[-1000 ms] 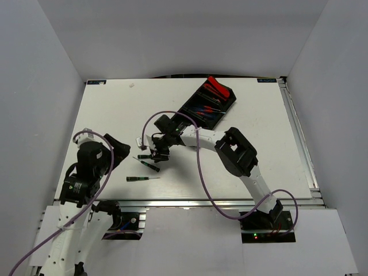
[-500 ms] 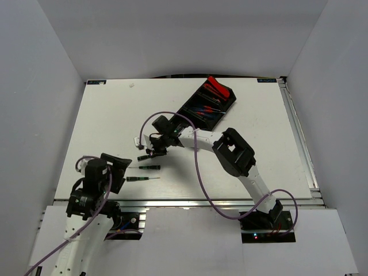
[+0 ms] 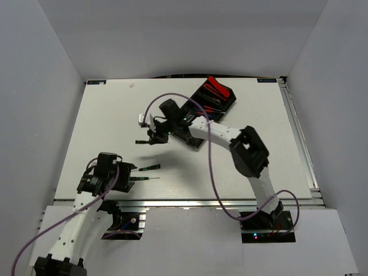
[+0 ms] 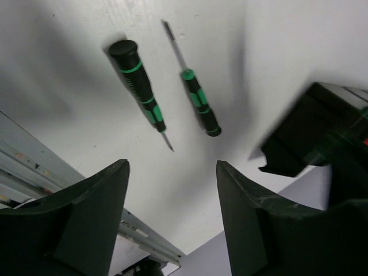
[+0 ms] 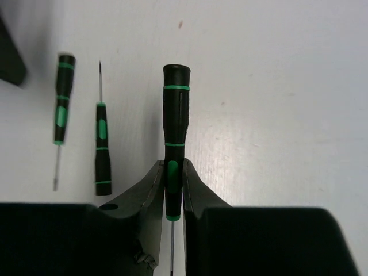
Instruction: Sort the tools into containers
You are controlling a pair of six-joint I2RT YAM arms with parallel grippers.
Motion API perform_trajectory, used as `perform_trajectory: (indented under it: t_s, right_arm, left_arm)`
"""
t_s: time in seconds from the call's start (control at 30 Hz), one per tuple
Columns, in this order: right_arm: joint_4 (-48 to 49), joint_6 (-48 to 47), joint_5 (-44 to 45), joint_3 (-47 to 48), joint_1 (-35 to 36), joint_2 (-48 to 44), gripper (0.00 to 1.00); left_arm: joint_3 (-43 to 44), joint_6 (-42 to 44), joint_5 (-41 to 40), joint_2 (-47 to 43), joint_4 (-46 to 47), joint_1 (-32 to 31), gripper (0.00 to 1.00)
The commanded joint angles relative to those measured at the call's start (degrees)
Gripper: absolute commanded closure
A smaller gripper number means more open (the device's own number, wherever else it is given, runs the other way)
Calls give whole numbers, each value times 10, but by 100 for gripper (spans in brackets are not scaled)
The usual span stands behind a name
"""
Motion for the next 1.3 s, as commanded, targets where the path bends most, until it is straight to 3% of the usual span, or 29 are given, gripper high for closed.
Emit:
perform_trajectory:
  t_s: [0.0, 0.27, 0.47, 0.83, 0.87, 0.97, 1.07, 1.27]
  right_arm:
    - [39, 90, -24, -22, -21, -125, 100]
    - [94, 146, 162, -189, -89, -255, 100]
    - [122, 156, 272, -222, -125, -234, 100]
    - [116, 160, 273, -177, -151, -144, 100]
    - [113, 160, 269, -176, -153, -143, 84]
    - [101, 160, 243, -174, -157, -152, 60]
    - [86, 150, 205, -169, -164, -172, 44]
    - [28, 70, 60, -165, -185, -221, 31]
  left_arm:
    - [-9, -14, 38, 45, 38, -1, 28]
    - [-11, 10, 47, 121, 79, -1, 29]
    - [-16, 17, 54, 158, 106, 0, 29]
    - [-38, 19, 63, 169, 110, 0, 31]
    - [-39, 18, 63, 168, 109, 0, 32]
    - [-41, 20, 61, 171, 107, 0, 35]
    - [-43, 20, 59, 189, 106, 0, 36]
    - [-26, 26, 39, 258, 112, -1, 39]
